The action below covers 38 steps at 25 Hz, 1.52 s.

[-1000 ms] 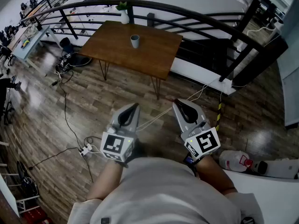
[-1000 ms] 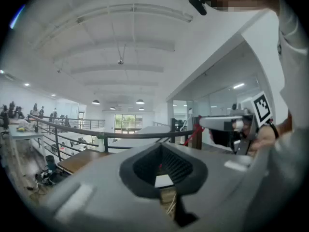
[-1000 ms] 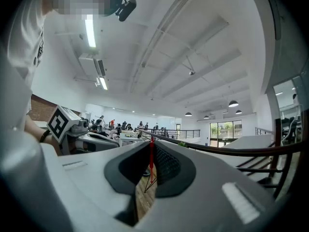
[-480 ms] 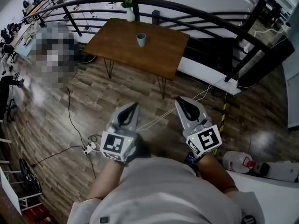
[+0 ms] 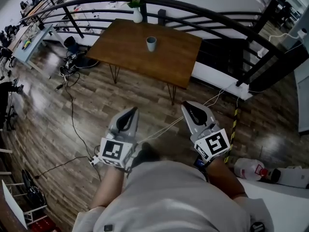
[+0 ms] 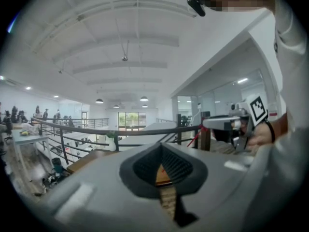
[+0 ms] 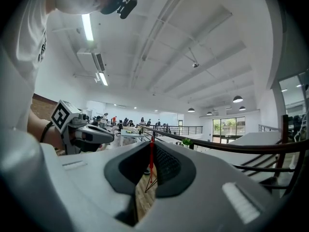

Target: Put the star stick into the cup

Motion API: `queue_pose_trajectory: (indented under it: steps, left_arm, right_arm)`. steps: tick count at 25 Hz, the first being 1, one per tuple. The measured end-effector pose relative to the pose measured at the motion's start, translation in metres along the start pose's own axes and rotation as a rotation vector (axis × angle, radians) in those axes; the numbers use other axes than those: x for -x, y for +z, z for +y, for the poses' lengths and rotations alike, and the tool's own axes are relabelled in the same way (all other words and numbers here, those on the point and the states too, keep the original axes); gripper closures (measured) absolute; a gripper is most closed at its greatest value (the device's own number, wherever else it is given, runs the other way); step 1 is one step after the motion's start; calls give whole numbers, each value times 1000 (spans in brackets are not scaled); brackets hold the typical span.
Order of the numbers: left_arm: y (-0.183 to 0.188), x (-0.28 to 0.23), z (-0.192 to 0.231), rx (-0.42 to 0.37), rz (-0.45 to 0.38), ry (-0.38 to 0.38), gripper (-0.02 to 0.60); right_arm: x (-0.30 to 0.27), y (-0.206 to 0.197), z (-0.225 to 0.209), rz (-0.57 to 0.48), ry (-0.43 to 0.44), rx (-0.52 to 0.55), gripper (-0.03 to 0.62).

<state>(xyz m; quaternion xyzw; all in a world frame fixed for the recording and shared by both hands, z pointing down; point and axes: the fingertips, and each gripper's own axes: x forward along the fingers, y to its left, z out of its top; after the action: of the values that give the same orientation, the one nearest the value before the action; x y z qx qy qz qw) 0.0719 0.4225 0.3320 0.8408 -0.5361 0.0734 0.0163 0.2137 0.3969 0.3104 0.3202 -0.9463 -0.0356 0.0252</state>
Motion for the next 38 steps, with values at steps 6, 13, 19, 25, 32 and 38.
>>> queue_pose_trajectory:
  steps: [6, 13, 19, 25, 32, 38]
  left_arm:
    - [11, -15, 101, 68, -32, -41, 579]
    - [18, -19, 164, 14, -6, -95, 580]
    - [1, -37, 203, 71, 17, -74, 580]
    - [-13, -71, 228, 18, 51, -46, 580]
    - [-21, -136, 258, 38, 72, -9, 580]
    - [-11, -232, 260, 35, 71, -23, 580]
  right_arm:
    - [-96, 15, -7, 9, -47, 8, 571]
    - [-167, 33, 1, 13, -61, -36, 571]
    - [-208, 19, -10, 48, -56, -45, 571]
    - [-244, 1, -43, 44, -25, -92, 571]
    - [-287, -20, -105, 65, 10, -100, 572]
    - [-305, -36, -191, 75, 3, -136, 571]
